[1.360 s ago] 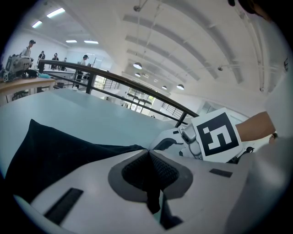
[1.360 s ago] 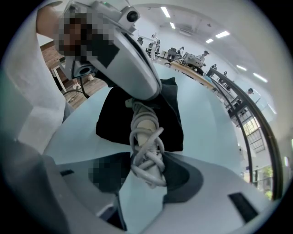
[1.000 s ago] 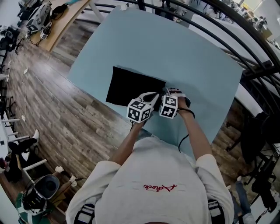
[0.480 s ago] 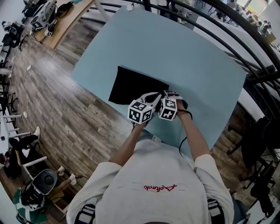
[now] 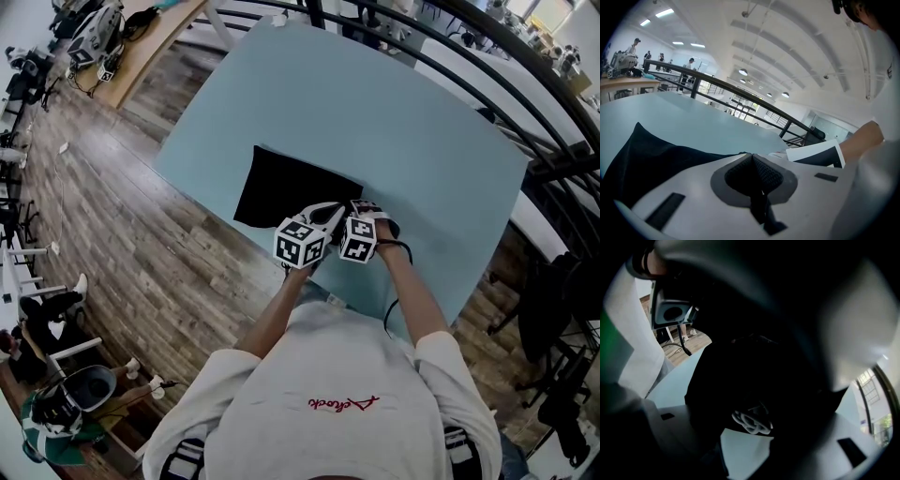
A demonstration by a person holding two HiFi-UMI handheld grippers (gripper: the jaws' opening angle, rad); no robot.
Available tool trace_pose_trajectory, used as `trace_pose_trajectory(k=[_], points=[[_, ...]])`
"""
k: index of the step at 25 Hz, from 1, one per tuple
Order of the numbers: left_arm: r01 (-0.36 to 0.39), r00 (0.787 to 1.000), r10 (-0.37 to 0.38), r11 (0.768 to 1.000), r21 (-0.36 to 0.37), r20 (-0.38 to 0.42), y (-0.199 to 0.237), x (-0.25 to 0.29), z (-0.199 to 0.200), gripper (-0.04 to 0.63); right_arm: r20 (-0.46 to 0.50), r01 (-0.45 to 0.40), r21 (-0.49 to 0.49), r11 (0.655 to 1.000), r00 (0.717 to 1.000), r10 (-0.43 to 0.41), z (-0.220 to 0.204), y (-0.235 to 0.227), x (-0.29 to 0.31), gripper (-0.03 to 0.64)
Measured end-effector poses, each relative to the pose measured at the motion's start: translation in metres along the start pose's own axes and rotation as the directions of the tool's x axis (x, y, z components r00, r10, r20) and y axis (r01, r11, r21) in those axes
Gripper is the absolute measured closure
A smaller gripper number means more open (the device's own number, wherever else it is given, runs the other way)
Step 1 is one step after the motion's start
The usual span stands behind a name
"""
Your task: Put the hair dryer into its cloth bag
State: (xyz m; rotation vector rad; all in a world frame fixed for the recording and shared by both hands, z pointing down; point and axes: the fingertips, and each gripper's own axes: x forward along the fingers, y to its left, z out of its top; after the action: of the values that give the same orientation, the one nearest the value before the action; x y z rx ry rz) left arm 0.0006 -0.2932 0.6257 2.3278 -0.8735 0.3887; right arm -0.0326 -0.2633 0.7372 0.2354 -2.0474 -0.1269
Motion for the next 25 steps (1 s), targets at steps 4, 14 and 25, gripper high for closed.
trace_pose_trajectory(k=[4, 14, 25], points=[[-0.005, 1.0, 0.005, 1.0, -0.005, -0.004, 0.001, 0.002, -0.005, 0.583, 0.02, -0.016, 0.005, 1.0, 1.0, 0.016, -0.003, 0.001, -0.001, 0.304], [0.049, 0.998, -0.052, 0.997, 0.064, 0.041, -0.022, 0.006, 0.001, 0.462, 0.054, 0.055, 0.105, 0.993, 0.997, -0.061, -0.024, -0.012, -0.039, 0.291], [0.056, 0.996, -0.065, 0.991, 0.121, 0.068, -0.059, 0.012, -0.001, 0.434, 0.021, 0.151, 0.2, 0.968, 0.987, -0.158, -0.072, -0.003, -0.085, 0.294]])
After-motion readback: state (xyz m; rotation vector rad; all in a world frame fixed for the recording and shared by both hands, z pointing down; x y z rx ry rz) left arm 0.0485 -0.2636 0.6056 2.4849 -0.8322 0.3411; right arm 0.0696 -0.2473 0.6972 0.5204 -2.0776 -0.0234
